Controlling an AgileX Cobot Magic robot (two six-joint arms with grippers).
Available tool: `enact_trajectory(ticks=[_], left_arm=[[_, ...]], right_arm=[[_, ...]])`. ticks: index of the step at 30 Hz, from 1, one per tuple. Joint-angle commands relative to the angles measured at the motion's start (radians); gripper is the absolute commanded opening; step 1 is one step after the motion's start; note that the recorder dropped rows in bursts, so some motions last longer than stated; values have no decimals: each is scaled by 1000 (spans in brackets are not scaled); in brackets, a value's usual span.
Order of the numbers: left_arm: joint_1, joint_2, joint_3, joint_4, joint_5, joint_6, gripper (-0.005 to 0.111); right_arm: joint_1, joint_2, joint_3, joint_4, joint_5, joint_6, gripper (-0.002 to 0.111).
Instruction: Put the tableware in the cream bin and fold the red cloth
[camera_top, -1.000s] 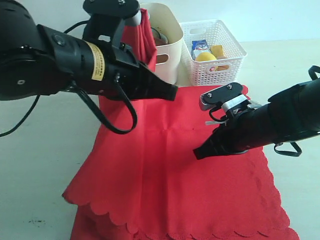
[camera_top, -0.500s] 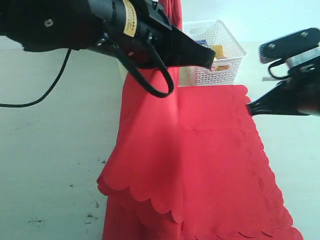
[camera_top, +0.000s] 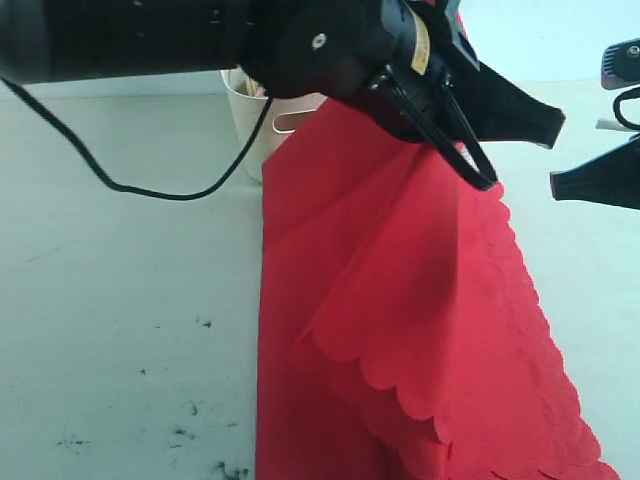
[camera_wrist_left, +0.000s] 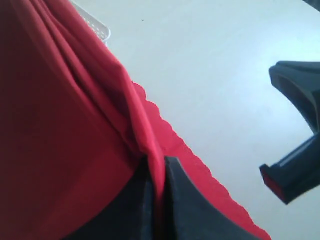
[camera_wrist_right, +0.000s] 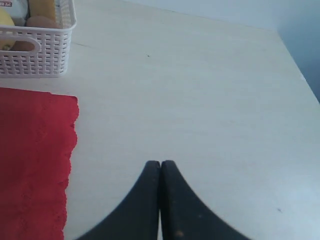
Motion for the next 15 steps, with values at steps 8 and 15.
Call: enact_trajectory(ticks=[8, 15], left_arm=[[-5, 161, -133, 24, 37, 31, 57], [15, 134, -135, 93, 92, 68, 101]], right_arm=[[0, -4, 4, -17, -31, 10, 0], [0, -4, 23, -57, -22, 51, 0]])
